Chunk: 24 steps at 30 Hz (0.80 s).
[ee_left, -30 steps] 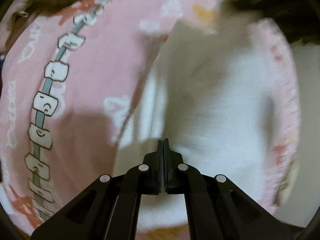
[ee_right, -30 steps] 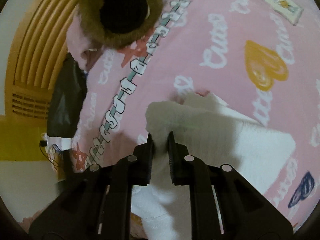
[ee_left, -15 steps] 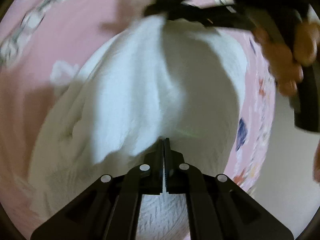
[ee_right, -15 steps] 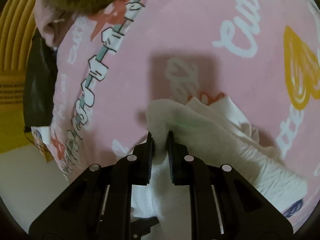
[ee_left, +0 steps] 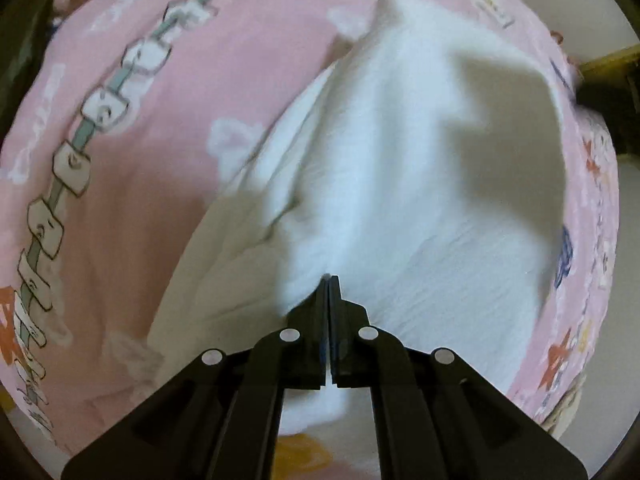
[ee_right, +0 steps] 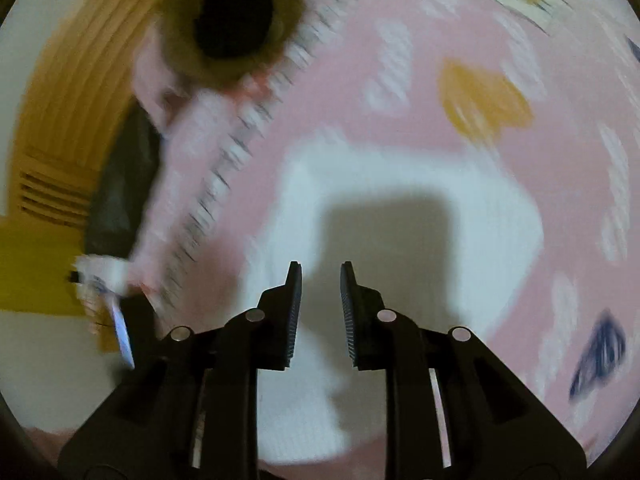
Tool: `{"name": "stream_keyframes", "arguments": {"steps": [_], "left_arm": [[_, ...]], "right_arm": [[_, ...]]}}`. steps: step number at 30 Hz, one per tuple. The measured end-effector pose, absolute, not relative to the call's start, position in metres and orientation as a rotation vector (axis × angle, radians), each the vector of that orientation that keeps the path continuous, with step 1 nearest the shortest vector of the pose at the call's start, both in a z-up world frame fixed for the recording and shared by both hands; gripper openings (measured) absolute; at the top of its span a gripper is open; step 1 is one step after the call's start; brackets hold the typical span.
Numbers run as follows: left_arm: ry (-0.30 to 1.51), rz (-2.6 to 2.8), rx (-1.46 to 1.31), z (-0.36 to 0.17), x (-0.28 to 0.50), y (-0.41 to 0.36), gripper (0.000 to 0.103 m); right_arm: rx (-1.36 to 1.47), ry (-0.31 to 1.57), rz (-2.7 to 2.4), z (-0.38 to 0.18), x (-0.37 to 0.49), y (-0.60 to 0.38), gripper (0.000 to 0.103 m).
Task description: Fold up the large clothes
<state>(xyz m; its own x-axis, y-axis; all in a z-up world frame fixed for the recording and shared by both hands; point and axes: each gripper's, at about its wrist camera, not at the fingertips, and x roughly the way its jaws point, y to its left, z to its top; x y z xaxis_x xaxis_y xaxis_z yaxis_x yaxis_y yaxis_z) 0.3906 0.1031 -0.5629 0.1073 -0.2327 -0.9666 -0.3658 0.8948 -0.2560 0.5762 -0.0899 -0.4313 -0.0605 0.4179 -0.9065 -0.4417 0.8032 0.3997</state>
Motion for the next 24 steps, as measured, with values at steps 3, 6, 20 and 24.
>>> {"name": "stream_keyframes", "arguments": {"steps": [3, 6, 20, 24], "left_arm": [[1.504, 0.070, -0.411, -0.564, 0.395, 0.099, 0.003], [1.527, 0.076, -0.412, -0.562, 0.401, 0.105, 0.003], [1.640, -0.219, -0.384, -0.554, 0.601, 0.052, 0.002], [1.718, -0.195, -0.235, -0.584, 0.621, 0.028, 0.003]], "right_arm": [[-0.089, 1.474, 0.584, -0.474, 0.534, -0.101, 0.019], [-0.060, 1.412, 0.516, -0.502, 0.531, -0.097, 0.019], [0.219, 1.166, 0.509, -0.508, 0.494, -0.119, 0.018], [0.279, 1.076, 0.459, -0.484, 0.458, -0.136, 0.018]]}}
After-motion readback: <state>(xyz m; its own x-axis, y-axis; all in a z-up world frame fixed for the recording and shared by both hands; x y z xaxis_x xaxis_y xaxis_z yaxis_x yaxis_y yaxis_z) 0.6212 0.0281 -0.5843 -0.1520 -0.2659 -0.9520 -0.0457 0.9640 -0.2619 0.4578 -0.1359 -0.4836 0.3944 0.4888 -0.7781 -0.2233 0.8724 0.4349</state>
